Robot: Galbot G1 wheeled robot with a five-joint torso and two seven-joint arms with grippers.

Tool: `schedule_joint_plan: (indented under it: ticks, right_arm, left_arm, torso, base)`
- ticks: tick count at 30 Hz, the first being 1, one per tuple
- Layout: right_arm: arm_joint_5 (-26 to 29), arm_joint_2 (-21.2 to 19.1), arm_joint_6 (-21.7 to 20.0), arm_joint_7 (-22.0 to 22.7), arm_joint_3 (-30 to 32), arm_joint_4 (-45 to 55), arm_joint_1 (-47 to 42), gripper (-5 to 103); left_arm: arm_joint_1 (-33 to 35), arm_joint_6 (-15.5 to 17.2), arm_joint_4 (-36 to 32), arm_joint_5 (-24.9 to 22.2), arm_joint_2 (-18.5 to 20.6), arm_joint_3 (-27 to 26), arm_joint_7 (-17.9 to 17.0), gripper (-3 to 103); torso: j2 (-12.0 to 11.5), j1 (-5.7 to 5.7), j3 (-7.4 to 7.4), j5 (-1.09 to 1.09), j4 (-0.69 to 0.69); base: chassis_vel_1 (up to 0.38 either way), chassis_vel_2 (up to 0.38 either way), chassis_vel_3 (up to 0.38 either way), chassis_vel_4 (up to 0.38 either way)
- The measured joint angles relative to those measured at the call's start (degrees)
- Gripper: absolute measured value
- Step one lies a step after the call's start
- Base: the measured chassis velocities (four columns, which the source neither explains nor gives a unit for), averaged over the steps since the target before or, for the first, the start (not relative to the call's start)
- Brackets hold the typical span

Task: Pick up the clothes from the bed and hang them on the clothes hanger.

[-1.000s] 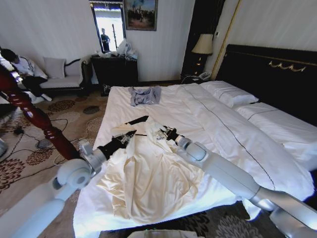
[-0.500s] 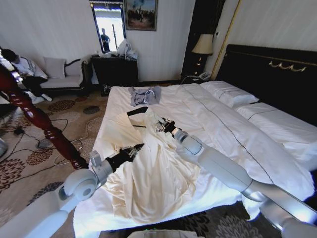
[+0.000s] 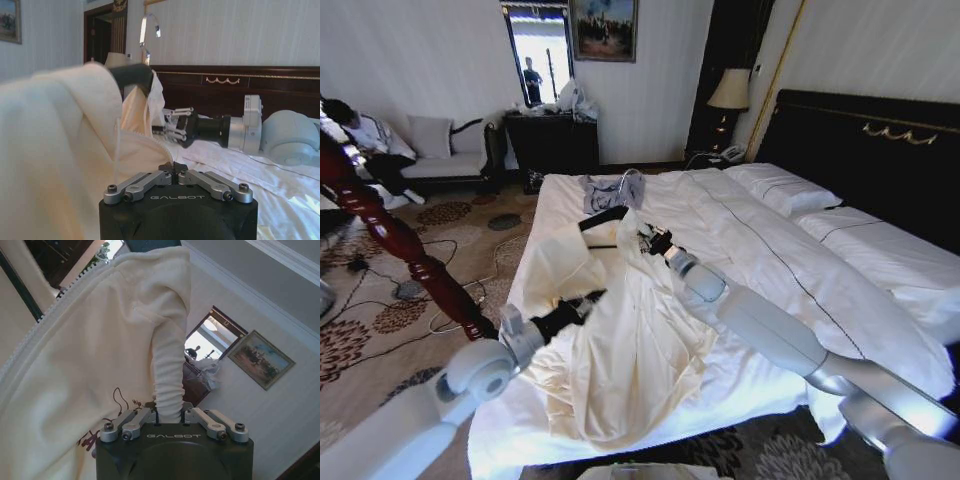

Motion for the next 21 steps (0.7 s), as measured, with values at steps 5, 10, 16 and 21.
schedule_joint_plan:
  ticks: [5,10,16,21]
  right_arm:
    - [-0.43,0.56,0.06,0.10,-0.14,-0.01,0.50,20]
    - [-0.93,0.16,0.48,0.11,0.51,-0.87,0.62,20]
    - [-1.56,0.17,0.81,0.09,1.11,-2.26,0.20,20]
    - [-2.21,-0.10,1.31,0.08,1.63,-2.75,-0.37,20]
  left_arm:
    - [-0.05,0.28,-0.81,0.69,0.77,-0.98,-0.11,13]
    - [2.63,0.60,-3.33,1.70,1.95,-3.67,-0.36,29]
    - [3.46,0.70,-5.68,1.76,3.36,-6.53,-1.45,51]
    - [7.48,0.66,-7.44,1.68,4.61,-10.70,-1.74,67]
  torso:
    - [0.00,0.01,0.00,0.00,0.01]
    - [0.00,0.00,0.00,-0.01,0.01]
    - [0.00,0.01,0.00,0.00,0.00]
    - [0.00,0.00,0.00,0.00,-0.01]
  base:
    - [0.000,0.000,0.000,0.000]
    - [0.000,0.000,0.000,0.000]
    - [0.000,0.000,0.000,0.000]
    - [0.000,0.000,0.000,0.000]
